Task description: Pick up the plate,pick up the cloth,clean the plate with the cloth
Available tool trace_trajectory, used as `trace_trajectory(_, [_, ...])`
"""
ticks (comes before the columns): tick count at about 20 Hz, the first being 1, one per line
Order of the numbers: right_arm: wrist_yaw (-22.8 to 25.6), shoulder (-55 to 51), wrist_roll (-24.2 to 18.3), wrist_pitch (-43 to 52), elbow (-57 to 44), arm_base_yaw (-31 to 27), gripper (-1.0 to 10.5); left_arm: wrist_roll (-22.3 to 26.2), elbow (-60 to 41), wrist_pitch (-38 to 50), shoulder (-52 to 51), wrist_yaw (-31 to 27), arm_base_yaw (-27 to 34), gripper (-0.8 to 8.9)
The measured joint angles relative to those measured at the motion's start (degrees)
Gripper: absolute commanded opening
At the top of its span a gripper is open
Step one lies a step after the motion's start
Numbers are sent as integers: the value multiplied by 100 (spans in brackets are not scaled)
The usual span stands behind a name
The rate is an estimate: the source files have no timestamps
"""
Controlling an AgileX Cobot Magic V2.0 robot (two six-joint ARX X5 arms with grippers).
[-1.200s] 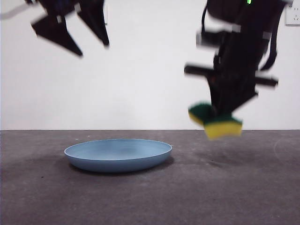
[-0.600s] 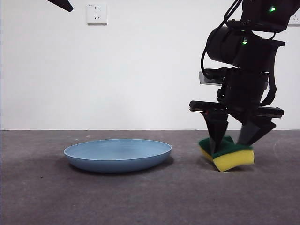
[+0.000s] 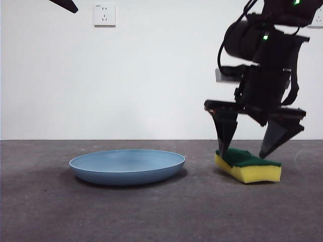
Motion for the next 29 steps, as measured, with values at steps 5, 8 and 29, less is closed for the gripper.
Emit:
trace_trajectory(5, [-11, -789, 0, -236, 0, 0, 56, 42, 0, -17, 0, -153, 0, 55])
trace_trajectory(8, [-20, -1464, -107, -369, 0, 4, -14, 151, 0, -157, 0, -155, 0, -8])
trace_trajectory(29, [1342, -6308, -498, 52, -2804, 1069, -14, -503, -4857, 3464, -3624, -748, -4, -8])
